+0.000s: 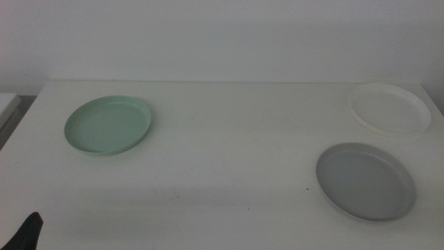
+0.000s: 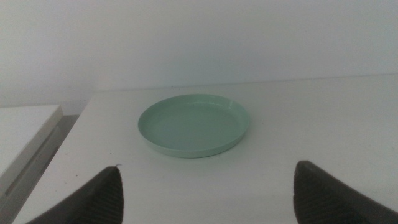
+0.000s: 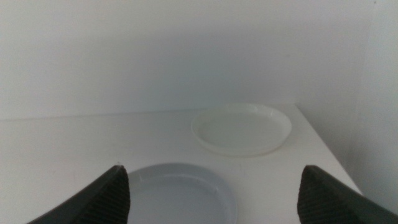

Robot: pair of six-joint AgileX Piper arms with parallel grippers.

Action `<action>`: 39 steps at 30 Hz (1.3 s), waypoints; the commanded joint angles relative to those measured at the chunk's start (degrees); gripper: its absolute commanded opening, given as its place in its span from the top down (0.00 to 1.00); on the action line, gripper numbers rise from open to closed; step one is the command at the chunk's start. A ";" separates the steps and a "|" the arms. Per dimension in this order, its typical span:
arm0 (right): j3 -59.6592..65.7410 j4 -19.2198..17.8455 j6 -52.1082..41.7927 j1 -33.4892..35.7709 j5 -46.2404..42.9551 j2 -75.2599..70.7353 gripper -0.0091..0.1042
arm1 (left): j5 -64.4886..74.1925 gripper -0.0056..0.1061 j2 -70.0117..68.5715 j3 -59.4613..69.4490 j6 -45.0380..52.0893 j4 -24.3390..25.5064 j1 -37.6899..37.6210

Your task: Stack the three bowls on top of each other.

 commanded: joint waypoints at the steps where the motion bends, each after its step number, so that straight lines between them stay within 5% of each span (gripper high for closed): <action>1: 0.16 -1.06 -0.38 -0.08 -1.93 -0.21 0.11 | -0.78 0.11 -0.28 0.02 0.01 -0.18 0.18; 11: -11.59 0.34 1.10 -0.08 -2.09 11.48 0.11 | -0.78 0.11 -0.28 0.02 0.01 -0.18 0.18; 22: -46.94 4.37 2.16 -0.08 44.07 43.23 0.11 | -0.78 0.11 -0.28 0.02 0.17 -0.18 0.18; 31: -50.71 11.01 4.55 -0.08 43.76 50.56 0.11 | -0.78 0.11 -0.28 0.02 -0.08 -0.18 0.18; 39: -50.71 11.44 5.11 -0.08 41.83 51.52 0.11 | -0.78 0.11 -0.28 0.02 -0.08 -0.18 0.18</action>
